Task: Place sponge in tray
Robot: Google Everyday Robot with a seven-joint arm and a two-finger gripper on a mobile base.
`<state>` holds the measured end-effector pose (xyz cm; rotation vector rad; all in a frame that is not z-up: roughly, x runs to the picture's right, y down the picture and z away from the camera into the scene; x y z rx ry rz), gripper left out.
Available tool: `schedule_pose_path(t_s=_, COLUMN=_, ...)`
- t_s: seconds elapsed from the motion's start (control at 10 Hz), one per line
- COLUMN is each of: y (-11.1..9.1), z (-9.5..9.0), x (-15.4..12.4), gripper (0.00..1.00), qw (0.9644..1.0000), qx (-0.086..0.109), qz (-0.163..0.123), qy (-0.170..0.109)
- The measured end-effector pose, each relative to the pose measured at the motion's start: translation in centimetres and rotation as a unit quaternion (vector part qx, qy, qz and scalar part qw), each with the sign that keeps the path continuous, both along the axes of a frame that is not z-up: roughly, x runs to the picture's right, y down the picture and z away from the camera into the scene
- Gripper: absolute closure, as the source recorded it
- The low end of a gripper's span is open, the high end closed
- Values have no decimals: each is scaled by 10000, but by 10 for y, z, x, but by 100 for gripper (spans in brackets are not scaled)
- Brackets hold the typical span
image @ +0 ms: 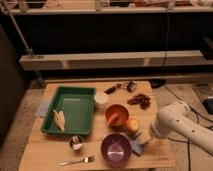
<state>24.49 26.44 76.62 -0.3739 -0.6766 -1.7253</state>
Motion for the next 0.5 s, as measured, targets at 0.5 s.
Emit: schedule_pose_path(t_s=0.5, y=1, z=10, x=-25, gripper=20, qw=9998, qx=-147, qz=-84, qy=-63)
